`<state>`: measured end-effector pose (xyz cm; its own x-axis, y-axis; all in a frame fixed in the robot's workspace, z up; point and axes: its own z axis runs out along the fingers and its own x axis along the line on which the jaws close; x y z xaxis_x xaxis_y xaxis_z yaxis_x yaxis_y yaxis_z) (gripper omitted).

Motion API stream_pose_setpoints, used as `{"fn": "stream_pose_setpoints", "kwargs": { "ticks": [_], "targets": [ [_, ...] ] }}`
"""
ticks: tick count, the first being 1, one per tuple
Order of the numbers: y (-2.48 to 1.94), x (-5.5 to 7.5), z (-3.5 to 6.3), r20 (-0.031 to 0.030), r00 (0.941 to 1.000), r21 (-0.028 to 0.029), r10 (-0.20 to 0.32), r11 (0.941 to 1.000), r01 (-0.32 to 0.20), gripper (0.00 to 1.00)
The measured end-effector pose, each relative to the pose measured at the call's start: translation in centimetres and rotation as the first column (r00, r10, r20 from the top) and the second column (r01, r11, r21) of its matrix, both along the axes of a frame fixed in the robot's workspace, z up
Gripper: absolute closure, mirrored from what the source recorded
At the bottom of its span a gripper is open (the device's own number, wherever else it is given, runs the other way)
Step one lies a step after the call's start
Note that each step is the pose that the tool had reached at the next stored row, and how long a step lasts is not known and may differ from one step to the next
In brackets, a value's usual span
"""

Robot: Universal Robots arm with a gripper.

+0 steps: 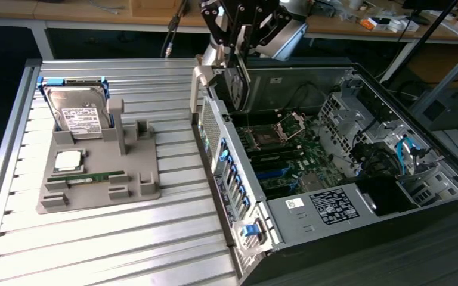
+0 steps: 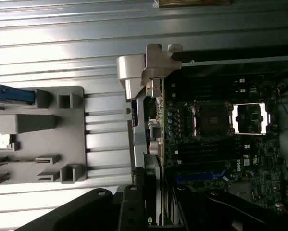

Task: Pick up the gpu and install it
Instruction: 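Pick up the gpu and move the gpu toward the slot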

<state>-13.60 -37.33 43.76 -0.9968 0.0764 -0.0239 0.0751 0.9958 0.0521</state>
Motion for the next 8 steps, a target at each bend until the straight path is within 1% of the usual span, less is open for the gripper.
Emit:
{"fn": "stream_pose_setpoints", "kwargs": {
  "ticks": [8],
  "targets": [
    [0.00,0.55,-0.01,0.0000,1.0000,-0.0001,0.000,1.0000,0.000,0.73]
  ]
}}
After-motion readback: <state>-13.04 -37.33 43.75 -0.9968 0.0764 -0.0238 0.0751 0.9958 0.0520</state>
